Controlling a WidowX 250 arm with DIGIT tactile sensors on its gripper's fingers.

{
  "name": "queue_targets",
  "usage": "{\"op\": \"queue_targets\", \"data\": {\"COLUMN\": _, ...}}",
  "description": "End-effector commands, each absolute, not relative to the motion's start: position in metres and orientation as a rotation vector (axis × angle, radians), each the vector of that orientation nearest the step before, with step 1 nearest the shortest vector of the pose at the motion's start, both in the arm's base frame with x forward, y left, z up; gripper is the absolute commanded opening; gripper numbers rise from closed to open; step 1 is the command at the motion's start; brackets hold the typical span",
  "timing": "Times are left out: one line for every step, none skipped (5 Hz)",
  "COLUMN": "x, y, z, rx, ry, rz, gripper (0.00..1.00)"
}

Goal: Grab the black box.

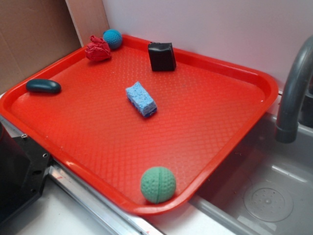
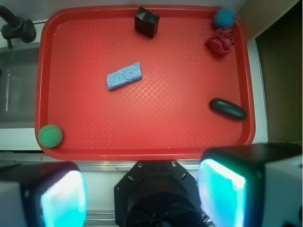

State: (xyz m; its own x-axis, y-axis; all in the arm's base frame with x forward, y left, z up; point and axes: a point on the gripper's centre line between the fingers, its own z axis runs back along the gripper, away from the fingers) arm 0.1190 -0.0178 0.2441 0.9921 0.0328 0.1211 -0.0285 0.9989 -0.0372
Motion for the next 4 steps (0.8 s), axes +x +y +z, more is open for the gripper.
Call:
{"op": "queue_targets", "data": {"x": 0.119, "y": -0.018, "z": 0.244, "rx": -0.035, "ry": -0.122, "rz": 0.031, "gripper": 1.00}}
{"op": "queue_targets", "data": {"x": 0.168, "y": -0.021, "z": 0.219, "rx": 0.046, "ry": -0.226, "rz": -0.177, "gripper": 1.00}}
{"op": "queue_targets", "data": {"x": 0.199, "y": -0.016, "z": 0.210, "rx": -0.002, "ry": -0.330, "rz": -0.356, "gripper": 1.00}}
{"op": "queue_targets", "data": {"x": 0.199, "y": -0.016, "z": 0.210, "rx": -0.002, "ry": -0.330, "rz": -0.356, "gripper": 1.00}}
